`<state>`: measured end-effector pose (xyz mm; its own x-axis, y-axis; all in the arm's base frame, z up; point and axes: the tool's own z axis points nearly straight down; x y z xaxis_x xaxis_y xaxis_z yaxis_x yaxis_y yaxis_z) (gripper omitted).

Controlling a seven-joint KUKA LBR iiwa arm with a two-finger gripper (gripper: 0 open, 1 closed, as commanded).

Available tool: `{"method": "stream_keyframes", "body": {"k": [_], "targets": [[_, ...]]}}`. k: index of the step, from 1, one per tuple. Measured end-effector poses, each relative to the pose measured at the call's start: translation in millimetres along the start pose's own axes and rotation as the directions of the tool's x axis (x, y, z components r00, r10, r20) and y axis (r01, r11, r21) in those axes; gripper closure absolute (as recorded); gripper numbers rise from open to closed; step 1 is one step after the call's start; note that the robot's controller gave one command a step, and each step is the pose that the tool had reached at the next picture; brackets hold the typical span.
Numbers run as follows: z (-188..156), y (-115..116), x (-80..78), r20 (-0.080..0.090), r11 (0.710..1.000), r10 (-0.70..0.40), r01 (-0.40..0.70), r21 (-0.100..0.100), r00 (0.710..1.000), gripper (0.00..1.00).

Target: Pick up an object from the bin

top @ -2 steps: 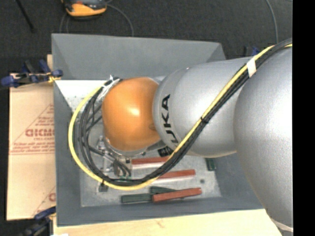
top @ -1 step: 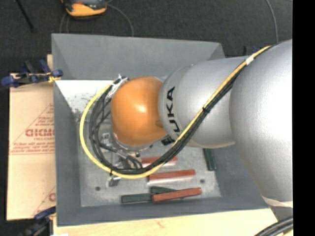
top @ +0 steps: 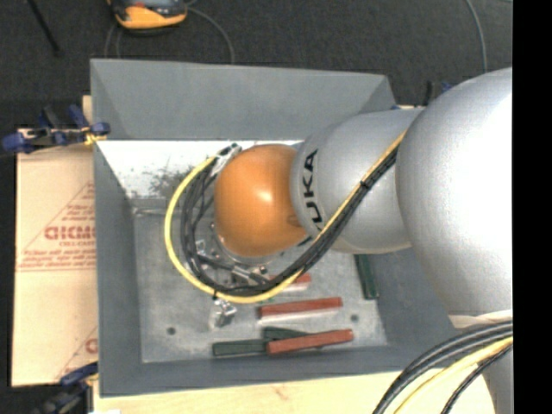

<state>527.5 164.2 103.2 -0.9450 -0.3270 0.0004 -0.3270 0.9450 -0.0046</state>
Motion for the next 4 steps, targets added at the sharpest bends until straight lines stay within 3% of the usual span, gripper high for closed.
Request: {"method": "stream_keyframes", "body": {"k": [1,2,3,4], "targets": [[19,8,9.2,0.004,0.947,-0.32,0.32,-0.003,0.947,0.0],[26,-31,8.7,0.006,0.943,-0.331,0.331,-0.008,0.943,0.0],[21,-50,11.1,0.004,0.972,-0.236,0.236,-0.004,0.972,0.0],[18,-60,20.7,0.005,0.927,-0.374,0.374,-0.004,0.927,0.0]]}}
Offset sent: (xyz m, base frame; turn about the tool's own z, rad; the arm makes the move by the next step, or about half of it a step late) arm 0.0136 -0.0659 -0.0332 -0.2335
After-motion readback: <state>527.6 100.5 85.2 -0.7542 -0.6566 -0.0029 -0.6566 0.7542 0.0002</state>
